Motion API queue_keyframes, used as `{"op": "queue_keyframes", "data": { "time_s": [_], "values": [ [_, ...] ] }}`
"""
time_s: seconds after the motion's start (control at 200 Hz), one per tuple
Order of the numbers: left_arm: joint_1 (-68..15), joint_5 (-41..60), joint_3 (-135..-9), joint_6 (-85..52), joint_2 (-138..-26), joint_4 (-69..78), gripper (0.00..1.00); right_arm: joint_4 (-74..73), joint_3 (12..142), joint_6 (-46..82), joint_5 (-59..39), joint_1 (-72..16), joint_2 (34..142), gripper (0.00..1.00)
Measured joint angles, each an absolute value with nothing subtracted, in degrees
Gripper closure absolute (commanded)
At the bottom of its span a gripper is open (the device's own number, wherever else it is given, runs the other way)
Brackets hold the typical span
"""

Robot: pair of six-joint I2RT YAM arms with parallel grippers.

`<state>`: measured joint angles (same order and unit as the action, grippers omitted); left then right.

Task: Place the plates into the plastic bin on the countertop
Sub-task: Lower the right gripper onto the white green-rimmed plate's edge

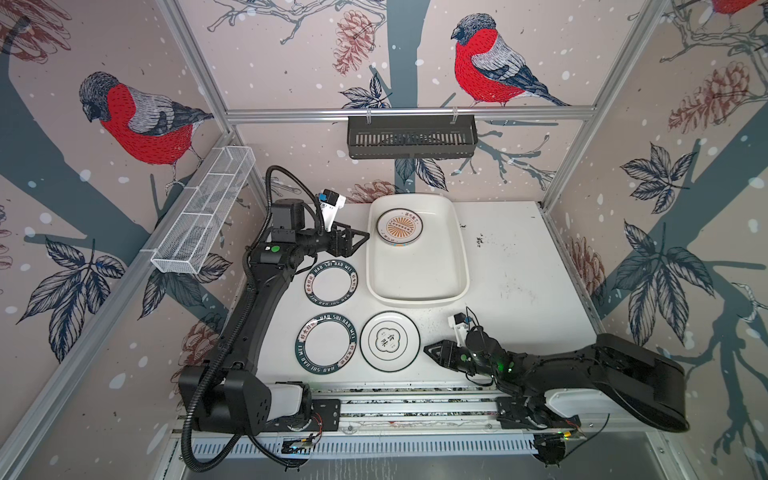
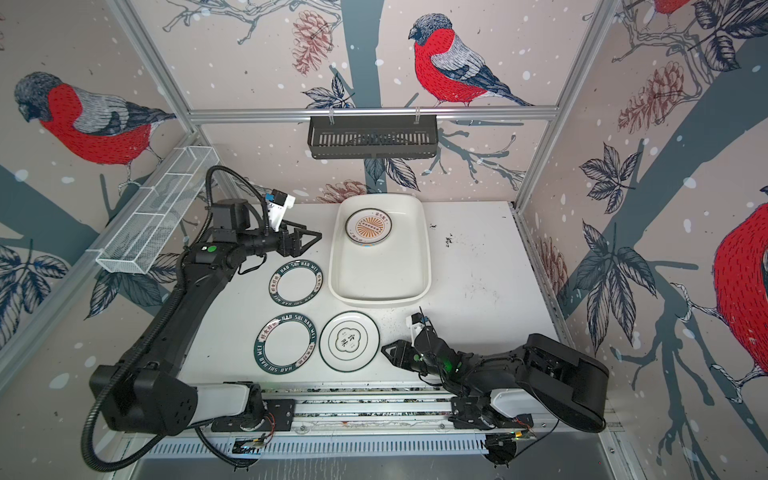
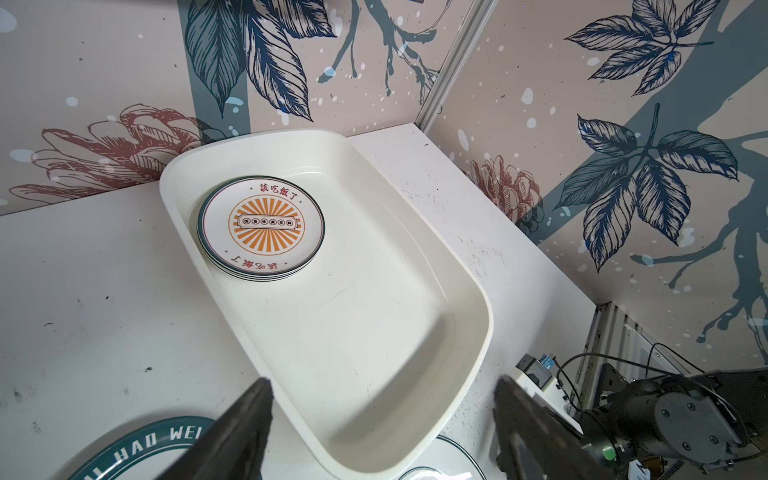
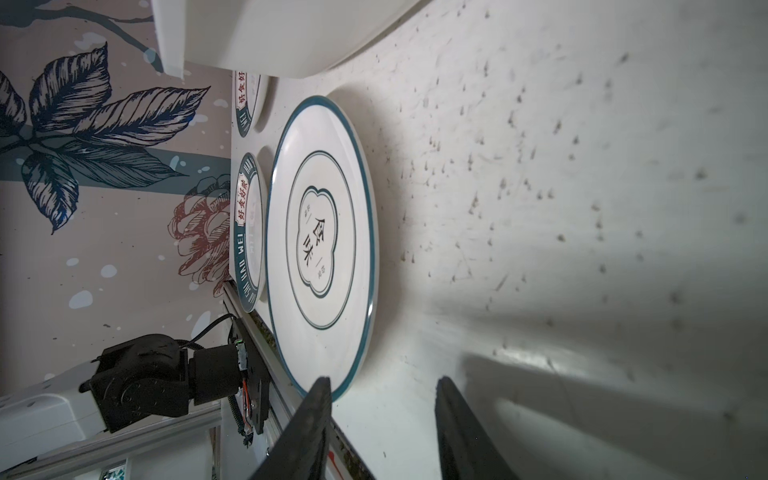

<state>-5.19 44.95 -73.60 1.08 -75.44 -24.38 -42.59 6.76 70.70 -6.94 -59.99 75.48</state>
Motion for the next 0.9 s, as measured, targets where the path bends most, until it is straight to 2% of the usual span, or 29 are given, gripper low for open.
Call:
{"op": "queue_keyframes", "data": {
  "time_s": [0.5, 0.901],
  "values": [
    [-5.19, 45.01, -73.30, 0.47, -74.65, -23.16, 0.17, -57.25, 10.02, 75.24, -8.69, -60.86, 91.02, 0.67],
    [-5.19, 45.30, -72.34, -0.10, -74.15, -22.65, 0.17, -58.63, 11.62, 77.97, -7.57, -61.12, 93.76, 0.68]
  ]
}}
